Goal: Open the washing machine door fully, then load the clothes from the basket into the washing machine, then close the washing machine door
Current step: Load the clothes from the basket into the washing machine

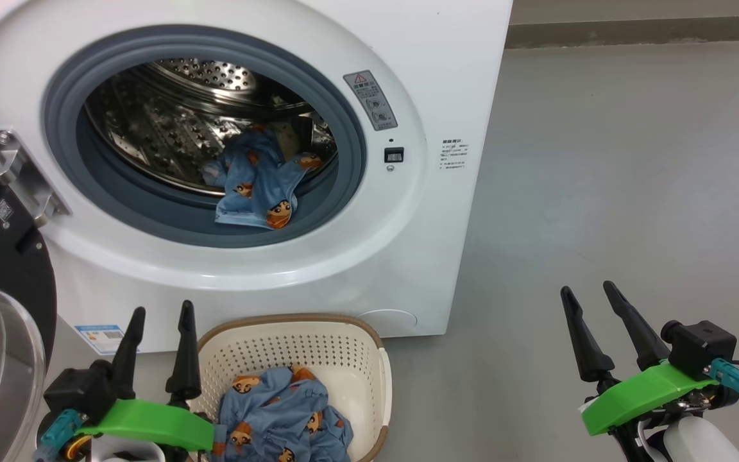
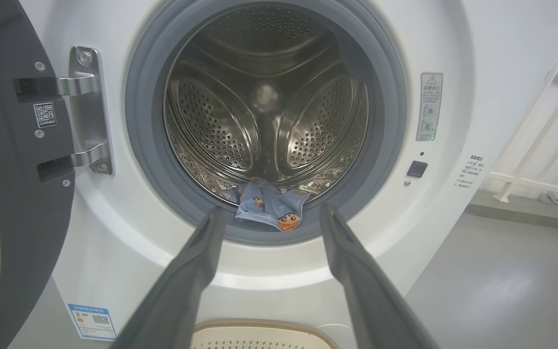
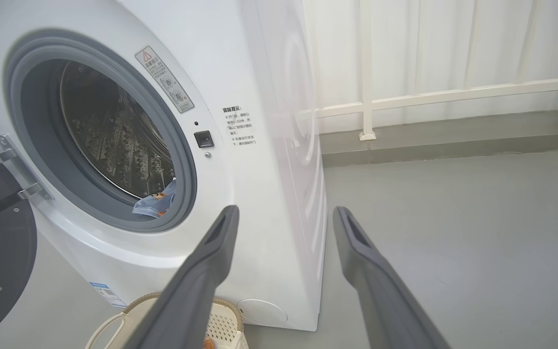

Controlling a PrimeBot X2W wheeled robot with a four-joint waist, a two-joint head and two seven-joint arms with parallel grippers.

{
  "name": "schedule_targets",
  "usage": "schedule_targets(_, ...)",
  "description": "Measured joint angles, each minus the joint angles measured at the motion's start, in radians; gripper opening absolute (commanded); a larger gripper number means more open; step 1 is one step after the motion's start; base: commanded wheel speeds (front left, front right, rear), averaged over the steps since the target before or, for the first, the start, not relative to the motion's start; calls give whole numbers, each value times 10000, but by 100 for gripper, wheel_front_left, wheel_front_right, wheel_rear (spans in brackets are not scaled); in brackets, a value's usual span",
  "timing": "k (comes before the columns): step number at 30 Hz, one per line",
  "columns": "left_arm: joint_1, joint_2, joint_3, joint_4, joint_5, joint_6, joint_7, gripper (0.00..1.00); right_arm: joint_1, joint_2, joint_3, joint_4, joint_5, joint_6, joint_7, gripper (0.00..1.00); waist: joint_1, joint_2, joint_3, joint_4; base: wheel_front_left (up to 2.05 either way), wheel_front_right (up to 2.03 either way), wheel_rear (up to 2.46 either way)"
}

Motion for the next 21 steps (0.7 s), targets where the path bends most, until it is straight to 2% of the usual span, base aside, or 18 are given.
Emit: schedule_targets(21, -80, 36, -86, 234, 176, 0, 0, 100, -71, 40, -384, -167, -426, 0, 0, 100, 1, 0, 318, -161, 0, 0, 0)
